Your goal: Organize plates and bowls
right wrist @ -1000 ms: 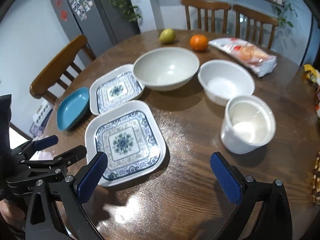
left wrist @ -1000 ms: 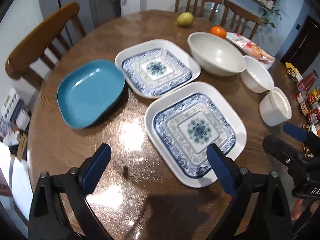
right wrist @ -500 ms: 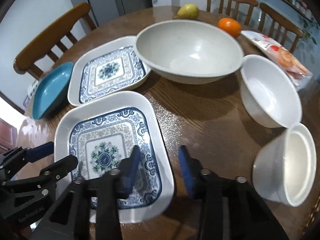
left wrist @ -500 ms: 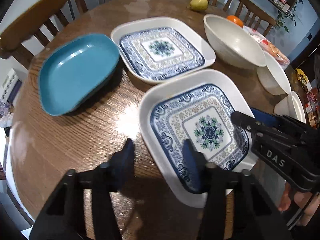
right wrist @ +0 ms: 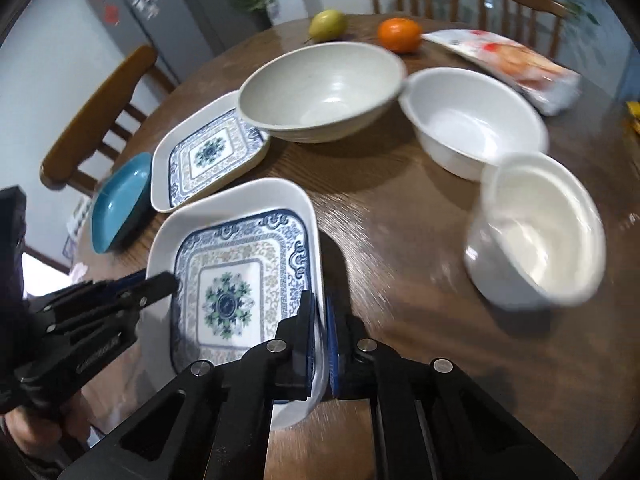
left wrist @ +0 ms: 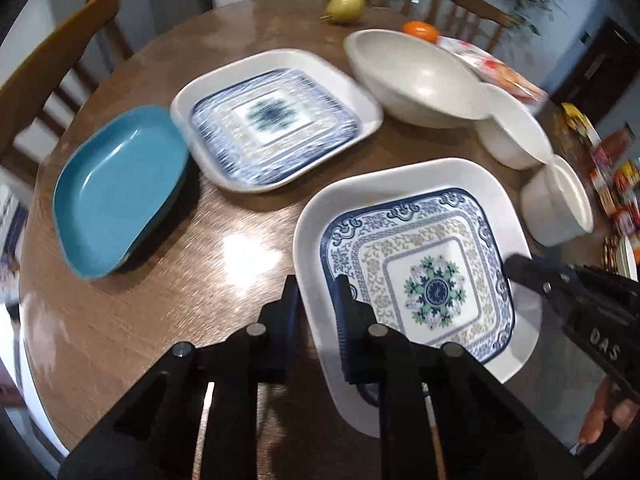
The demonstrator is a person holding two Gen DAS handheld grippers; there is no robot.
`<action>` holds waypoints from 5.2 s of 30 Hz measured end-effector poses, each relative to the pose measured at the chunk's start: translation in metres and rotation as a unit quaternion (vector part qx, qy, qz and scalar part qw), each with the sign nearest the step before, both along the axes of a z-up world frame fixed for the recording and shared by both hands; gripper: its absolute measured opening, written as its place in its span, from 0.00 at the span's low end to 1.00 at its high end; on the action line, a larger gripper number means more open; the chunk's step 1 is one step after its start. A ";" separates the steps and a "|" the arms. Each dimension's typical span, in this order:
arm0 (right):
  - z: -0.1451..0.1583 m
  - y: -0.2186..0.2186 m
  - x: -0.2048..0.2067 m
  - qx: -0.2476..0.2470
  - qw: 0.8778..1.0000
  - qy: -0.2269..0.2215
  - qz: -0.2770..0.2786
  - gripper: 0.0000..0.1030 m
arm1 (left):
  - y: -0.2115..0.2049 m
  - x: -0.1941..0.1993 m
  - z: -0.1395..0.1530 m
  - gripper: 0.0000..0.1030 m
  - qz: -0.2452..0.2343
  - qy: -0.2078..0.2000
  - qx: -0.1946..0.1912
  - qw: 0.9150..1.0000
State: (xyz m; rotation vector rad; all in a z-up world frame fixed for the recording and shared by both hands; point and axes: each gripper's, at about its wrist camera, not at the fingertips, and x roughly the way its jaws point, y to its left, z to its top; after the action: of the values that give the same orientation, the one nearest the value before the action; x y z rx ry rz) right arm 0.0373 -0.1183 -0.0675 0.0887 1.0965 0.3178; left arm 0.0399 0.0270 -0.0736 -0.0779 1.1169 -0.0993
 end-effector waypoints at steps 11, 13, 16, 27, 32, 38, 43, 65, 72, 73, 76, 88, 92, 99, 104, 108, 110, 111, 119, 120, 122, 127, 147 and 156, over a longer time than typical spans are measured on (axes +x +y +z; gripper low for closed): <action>-0.017 -0.044 -0.031 0.024 0.994 0.039 -0.095 0.07 | -0.051 0.009 -0.005 0.14 -0.099 -0.004 0.049 0.994; -0.019 -0.045 -0.033 0.021 0.993 0.040 -0.105 0.07 | -0.055 0.012 -0.009 0.14 -0.110 0.003 0.053 0.992; -0.018 -0.045 -0.034 -0.008 0.993 0.035 -0.113 0.08 | -0.060 0.017 -0.015 0.19 -0.115 0.005 0.058 0.992; 0.007 -0.058 -0.043 -0.014 0.992 -0.012 -0.122 0.36 | 0.008 -0.006 0.013 0.63 -0.030 -0.041 0.034 0.998; 0.015 -0.047 -0.041 0.012 0.995 -0.023 -0.094 0.37 | 0.051 -0.012 0.017 0.63 0.026 -0.038 0.002 0.999; 0.018 -0.024 -0.030 0.041 0.998 -0.020 -0.053 0.38 | 0.078 -0.014 0.017 0.63 0.073 -0.022 -0.053 0.996; 0.023 -0.005 -0.012 0.056 0.998 -0.016 -0.029 0.38 | 0.080 -0.003 0.011 0.62 0.081 0.000 -0.098 0.992; -0.009 0.072 0.119 0.058 0.997 0.013 -0.039 0.38 | 0.083 0.063 -0.005 0.53 0.156 -0.010 -0.040 0.987; -0.015 0.079 0.129 0.040 0.998 0.009 -0.051 0.20 | 0.093 0.077 -0.005 0.19 0.153 -0.015 -0.011 0.988; -0.016 0.079 0.128 0.040 0.998 0.013 -0.047 0.16 | 0.096 0.077 -0.005 0.18 0.150 -0.015 -0.006 0.989; -0.016 0.076 0.124 0.029 0.999 0.012 -0.045 0.12 | 0.098 0.078 -0.006 0.10 0.133 -0.016 0.002 0.991; 0.000 0.053 0.089 0.030 0.998 0.044 -0.016 0.39 | 0.103 0.065 -0.004 0.13 0.069 -0.010 0.037 0.997; -0.004 0.054 0.106 0.047 0.998 0.041 -0.010 0.40 | 0.094 0.072 -0.004 0.12 0.064 -0.016 0.050 0.997; -0.015 0.076 0.107 0.001 1.000 0.030 0.007 0.09 | 0.092 0.071 -0.004 0.11 0.066 -0.021 0.058 0.996; -0.011 0.082 0.096 -0.013 1.000 0.021 0.014 0.08 | 0.093 0.063 -0.003 0.11 0.069 -0.024 0.051 0.996; -0.002 0.082 0.086 0.000 1.000 0.013 0.012 0.08 | 0.094 0.055 0.003 0.11 0.067 -0.030 0.045 0.996; 0.004 0.081 0.081 0.001 1.000 0.006 0.012 0.08 | 0.093 0.050 0.007 0.11 0.064 -0.036 0.046 0.996; 0.006 0.082 0.079 0.004 1.000 0.004 0.011 0.08 | 0.093 0.048 0.009 0.10 0.065 -0.039 0.044 0.996; 0.025 0.077 0.053 0.030 0.999 -0.015 0.007 0.08 | 0.091 0.025 0.032 0.10 0.057 -0.070 0.048 0.995; 0.028 0.075 0.048 0.032 0.999 -0.019 0.006 0.08 | 0.089 0.021 0.036 0.10 0.053 -0.075 0.049 0.995; 0.033 0.073 0.040 0.037 0.999 -0.025 0.002 0.08 | 0.085 0.015 0.040 0.10 0.045 -0.082 0.052 0.994; 0.044 0.054 0.017 0.045 0.998 -0.038 -0.016 0.08 | 0.067 0.002 0.049 0.10 0.019 -0.096 0.053 0.994; 0.022 -0.045 -0.052 0.054 0.991 -0.004 -0.124 0.08 | -0.026 -0.026 0.022 0.10 -0.107 -0.073 0.053 0.990; 0.004 -0.048 -0.057 0.029 0.992 0.013 -0.120 0.08 | -0.038 -0.027 0.006 0.10 -0.112 -0.053 0.064 0.990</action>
State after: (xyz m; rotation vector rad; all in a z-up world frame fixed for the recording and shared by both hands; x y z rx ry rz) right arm -0.0199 -0.1665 -0.0635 0.2747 1.0903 0.1326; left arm 0.0126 -0.0109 -0.0678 0.1667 1.0195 -0.2286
